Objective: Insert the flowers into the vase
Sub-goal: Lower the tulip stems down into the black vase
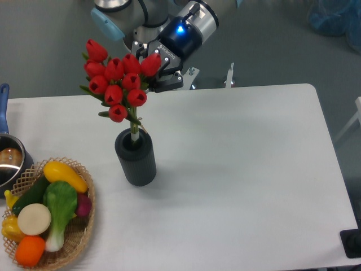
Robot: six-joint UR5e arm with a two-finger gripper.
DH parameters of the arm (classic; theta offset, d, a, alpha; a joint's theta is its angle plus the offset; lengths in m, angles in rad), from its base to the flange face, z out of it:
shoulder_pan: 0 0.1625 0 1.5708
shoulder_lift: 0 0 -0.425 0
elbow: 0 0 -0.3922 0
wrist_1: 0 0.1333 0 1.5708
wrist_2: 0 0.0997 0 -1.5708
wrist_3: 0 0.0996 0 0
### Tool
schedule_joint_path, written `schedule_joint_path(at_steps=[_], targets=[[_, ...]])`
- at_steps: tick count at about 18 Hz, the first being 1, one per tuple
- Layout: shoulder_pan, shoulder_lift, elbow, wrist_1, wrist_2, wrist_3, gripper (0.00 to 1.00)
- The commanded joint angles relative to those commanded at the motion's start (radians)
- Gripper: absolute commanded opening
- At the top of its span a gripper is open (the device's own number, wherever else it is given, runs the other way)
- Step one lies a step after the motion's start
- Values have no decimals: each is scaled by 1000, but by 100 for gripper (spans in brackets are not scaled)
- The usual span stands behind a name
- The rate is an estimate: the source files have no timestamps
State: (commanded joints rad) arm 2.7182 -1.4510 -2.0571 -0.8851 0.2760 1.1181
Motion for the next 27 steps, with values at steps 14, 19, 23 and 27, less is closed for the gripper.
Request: schedule_joint_path(at_steps=[14, 19, 23, 27], targets=[[-57, -124, -23, 2, 8, 51, 4], [-60, -155, -35, 2, 9, 83, 6], [-68, -166, -43, 2, 17, 94, 8], [-75, -170, -46, 0, 75, 120, 10]])
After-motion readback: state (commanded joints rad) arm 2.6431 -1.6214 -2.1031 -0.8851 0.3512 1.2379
